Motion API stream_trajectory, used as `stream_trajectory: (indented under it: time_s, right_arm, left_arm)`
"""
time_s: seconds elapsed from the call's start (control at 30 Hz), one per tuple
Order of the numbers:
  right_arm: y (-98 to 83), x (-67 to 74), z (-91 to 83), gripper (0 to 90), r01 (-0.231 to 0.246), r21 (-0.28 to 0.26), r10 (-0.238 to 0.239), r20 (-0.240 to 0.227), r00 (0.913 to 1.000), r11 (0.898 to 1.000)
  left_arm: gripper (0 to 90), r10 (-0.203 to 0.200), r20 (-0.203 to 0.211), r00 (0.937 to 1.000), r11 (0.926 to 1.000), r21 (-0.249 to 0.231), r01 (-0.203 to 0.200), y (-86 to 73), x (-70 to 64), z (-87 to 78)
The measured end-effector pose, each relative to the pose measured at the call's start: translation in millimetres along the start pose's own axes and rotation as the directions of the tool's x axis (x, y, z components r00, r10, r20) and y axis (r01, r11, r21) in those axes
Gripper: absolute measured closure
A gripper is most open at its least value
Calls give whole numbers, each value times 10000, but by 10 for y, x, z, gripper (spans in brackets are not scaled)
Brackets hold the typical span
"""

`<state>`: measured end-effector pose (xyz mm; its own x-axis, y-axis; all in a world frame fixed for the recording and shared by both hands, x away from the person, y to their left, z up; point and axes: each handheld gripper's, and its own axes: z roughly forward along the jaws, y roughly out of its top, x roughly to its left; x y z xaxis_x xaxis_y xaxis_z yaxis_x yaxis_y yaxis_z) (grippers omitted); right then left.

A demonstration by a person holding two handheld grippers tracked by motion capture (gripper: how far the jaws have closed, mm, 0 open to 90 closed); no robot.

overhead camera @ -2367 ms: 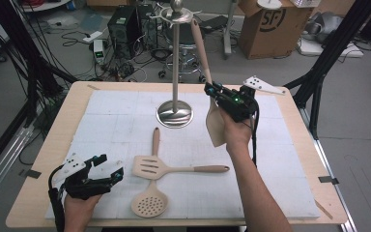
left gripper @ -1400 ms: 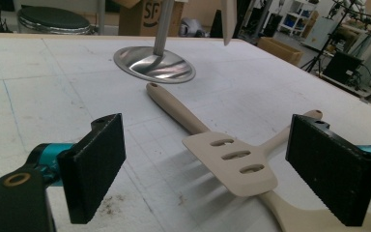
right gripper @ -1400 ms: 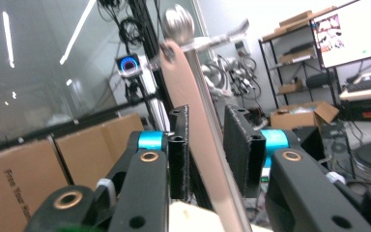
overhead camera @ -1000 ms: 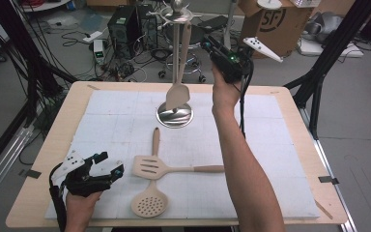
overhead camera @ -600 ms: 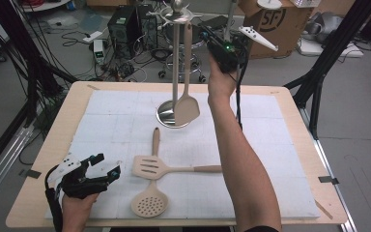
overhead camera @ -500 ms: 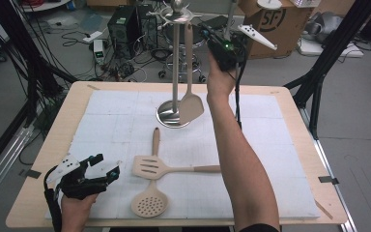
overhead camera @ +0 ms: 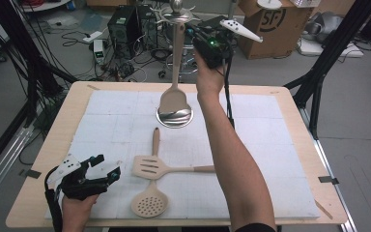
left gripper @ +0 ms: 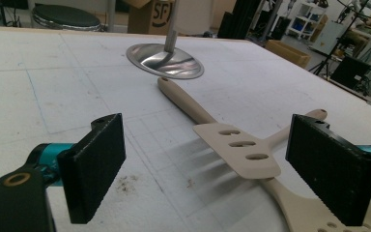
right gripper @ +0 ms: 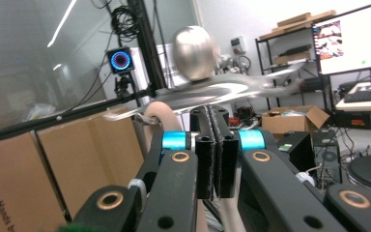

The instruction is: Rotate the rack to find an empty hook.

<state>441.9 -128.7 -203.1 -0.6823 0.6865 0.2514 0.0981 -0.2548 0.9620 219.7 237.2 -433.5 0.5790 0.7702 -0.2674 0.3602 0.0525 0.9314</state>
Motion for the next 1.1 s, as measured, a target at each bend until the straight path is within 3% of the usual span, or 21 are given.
stream_trajectory:
  time_s: [0.23,0.47,0.57,0.73,0.87,1.1]
  right_arm:
    - [-66,179,88,895,-10,-105,6,-334,9994,9999]
    - [-73,232,161,895,-100,104,105,-469,9988,9999]
    - [-73,163,105,895,-339,17,339,-494,9982,9994]
    - [-119,-56,-39,895,-840,4,840,0,9965,9965]
    - [-52,-169,-130,896,-1041,-515,1053,199,9942,9932]
    - [5,-112,-138,896,-782,-485,783,19,9969,9958]
  left_arm:
    - [146,8,2,10000,10000,22,-8,1,-1,18]
    - [146,-40,-44,10000,10000,10,41,6,16,14]
    - [146,-29,-31,10000,10000,-26,29,7,9,7]
    - [146,-22,18,10000,10000,-4,22,9,6,10]
    - [146,-1,17,10000,10000,-36,1,13,6,6]
    - [146,-23,20,10000,10000,-12,23,13,1,12]
